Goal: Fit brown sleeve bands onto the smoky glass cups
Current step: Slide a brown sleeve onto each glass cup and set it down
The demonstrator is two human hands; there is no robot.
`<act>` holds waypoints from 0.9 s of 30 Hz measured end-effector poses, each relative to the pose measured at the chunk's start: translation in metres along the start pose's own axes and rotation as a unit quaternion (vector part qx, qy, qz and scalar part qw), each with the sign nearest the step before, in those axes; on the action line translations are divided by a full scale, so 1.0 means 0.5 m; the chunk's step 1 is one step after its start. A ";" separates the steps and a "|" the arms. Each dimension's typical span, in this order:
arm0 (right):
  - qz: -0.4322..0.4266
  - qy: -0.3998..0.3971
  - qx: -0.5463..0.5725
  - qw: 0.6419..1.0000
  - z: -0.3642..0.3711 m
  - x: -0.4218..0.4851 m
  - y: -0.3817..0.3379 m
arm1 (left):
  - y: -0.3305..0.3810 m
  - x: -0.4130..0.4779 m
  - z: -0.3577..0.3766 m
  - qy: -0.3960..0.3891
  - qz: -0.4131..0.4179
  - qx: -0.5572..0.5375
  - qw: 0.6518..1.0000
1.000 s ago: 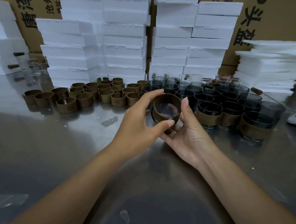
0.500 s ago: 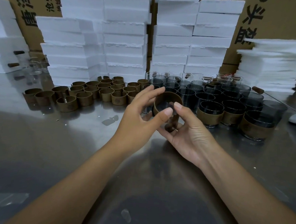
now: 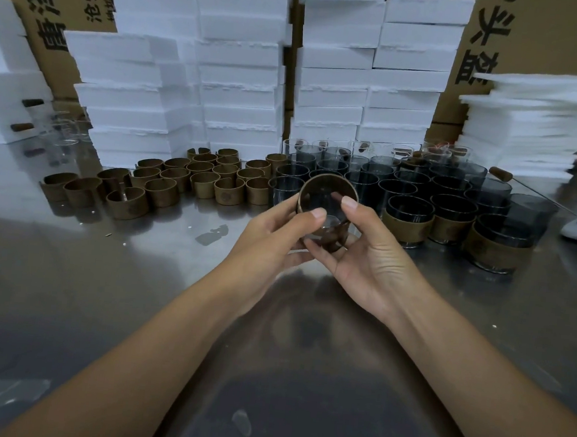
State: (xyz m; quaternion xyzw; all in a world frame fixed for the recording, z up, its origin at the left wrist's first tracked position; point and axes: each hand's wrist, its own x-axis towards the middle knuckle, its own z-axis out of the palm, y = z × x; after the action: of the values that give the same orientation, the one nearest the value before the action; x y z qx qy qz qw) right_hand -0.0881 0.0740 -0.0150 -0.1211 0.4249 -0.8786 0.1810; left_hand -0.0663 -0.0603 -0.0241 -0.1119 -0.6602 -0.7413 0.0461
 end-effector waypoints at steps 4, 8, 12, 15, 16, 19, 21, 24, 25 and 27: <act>-0.004 -0.018 0.001 1.000 -0.003 0.000 -0.001 | 0.002 -0.001 -0.003 0.032 0.015 0.005 0.999; -0.012 -0.031 -0.007 0.999 -0.007 0.000 0.000 | 0.004 -0.002 -0.003 0.045 0.020 0.000 0.999; -0.015 -0.029 -0.006 0.999 -0.009 0.001 0.001 | 0.006 -0.003 -0.003 0.051 0.022 -0.003 0.998; -0.014 -0.022 -0.009 1.000 -0.012 0.001 0.002 | 0.008 -0.003 -0.005 0.047 0.015 -0.010 0.999; -0.015 -0.020 -0.010 1.000 -0.013 0.001 0.002 | 0.009 -0.003 -0.006 0.042 0.012 -0.012 0.999; -0.020 -0.010 -0.013 1.000 -0.012 0.002 0.003 | 0.011 -0.002 -0.007 0.038 0.008 -0.020 0.999; -0.022 0.007 -0.012 1.000 -0.011 0.005 0.003 | 0.012 -0.002 -0.008 0.041 0.006 -0.026 0.999; -0.019 0.014 -0.004 1.000 -0.012 0.008 0.003 | 0.010 -0.001 -0.008 0.043 0.001 -0.034 0.999; -0.016 0.012 0.003 1.000 -0.012 0.009 0.004 | 0.009 0.000 -0.009 0.046 -0.001 -0.038 0.998; -0.011 0.009 0.018 1.000 -0.011 0.010 0.006 | 0.008 0.000 -0.013 0.051 -0.001 -0.050 0.997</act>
State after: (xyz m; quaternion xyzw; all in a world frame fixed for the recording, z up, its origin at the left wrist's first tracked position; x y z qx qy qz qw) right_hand -0.0941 0.0741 -0.0205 -0.1148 0.4096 -0.8889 0.1702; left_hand -0.0659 -0.0671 -0.0209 -0.0752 -0.6194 -0.7780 0.0737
